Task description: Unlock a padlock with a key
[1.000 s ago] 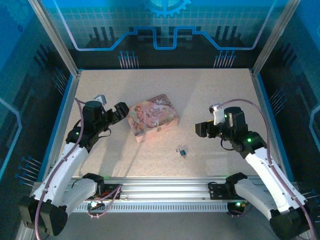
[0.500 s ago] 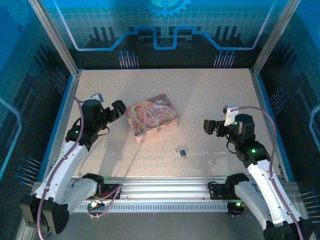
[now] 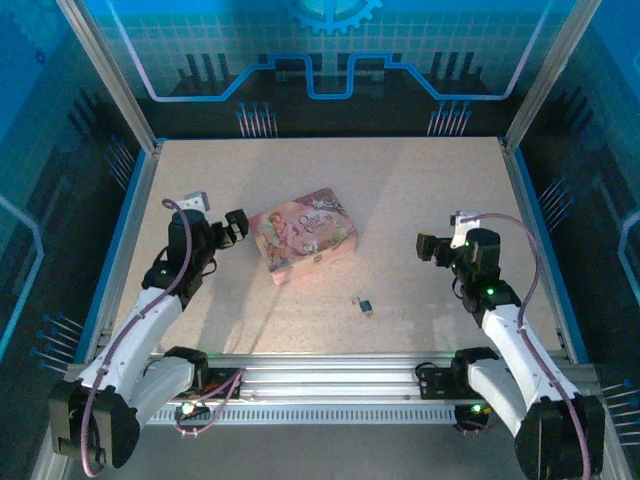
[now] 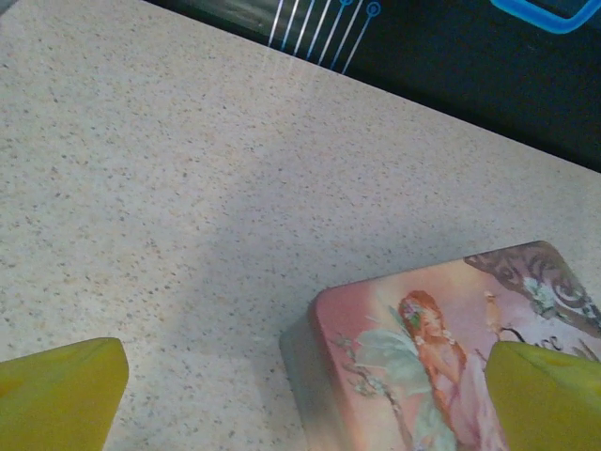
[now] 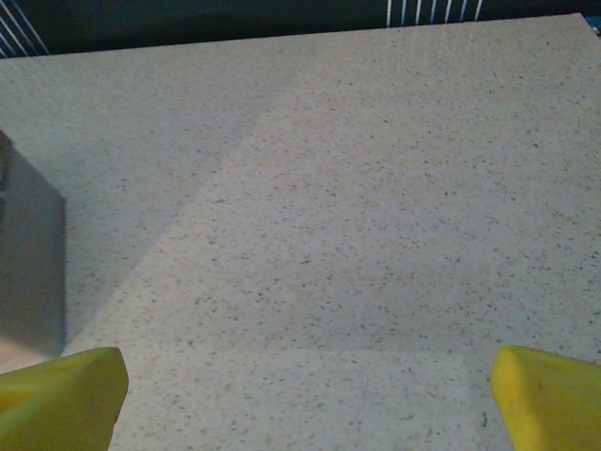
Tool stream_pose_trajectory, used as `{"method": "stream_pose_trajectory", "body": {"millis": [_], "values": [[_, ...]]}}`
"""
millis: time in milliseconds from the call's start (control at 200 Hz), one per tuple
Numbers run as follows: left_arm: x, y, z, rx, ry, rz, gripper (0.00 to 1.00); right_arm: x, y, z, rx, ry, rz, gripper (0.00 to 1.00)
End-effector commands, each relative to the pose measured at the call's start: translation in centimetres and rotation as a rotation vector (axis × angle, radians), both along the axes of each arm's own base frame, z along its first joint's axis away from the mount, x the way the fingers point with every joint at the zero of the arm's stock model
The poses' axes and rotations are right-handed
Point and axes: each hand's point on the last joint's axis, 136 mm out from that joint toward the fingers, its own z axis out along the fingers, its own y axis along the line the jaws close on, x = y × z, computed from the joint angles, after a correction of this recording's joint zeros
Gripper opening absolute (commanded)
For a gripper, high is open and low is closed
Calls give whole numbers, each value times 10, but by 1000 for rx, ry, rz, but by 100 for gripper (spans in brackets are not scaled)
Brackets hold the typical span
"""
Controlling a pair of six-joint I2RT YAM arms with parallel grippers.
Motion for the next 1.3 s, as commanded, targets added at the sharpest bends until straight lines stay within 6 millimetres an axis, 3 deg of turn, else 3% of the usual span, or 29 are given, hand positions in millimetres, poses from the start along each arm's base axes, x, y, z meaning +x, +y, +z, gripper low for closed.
{"method": "stream_pose_trajectory", "body": {"millis": [0, 365, 640, 775, 961, 1196, 1291], "values": [[8, 13, 1, 85, -39, 20, 99, 15, -7, 10, -15, -75, -1, 100], [14, 28, -32, 142, -9, 32, 99, 37, -19, -17, -18, -72, -38, 100], [16, 35, -53, 147, 5, 30, 99, 55, -15, -35, 1, -72, -17, 100], [19, 34, -59, 157, -5, 8, 99, 63, -9, -42, -4, -71, 26, 100], [27, 31, -62, 183, -62, -31, 99, 69, -1, -36, -61, -141, 98, 100], [34, 27, -71, 198, -94, -67, 99, 75, -1, -60, -59, -153, 102, 100], [35, 27, -74, 199, -104, -68, 99, 80, 1, -60, -66, -136, 114, 100]]}}
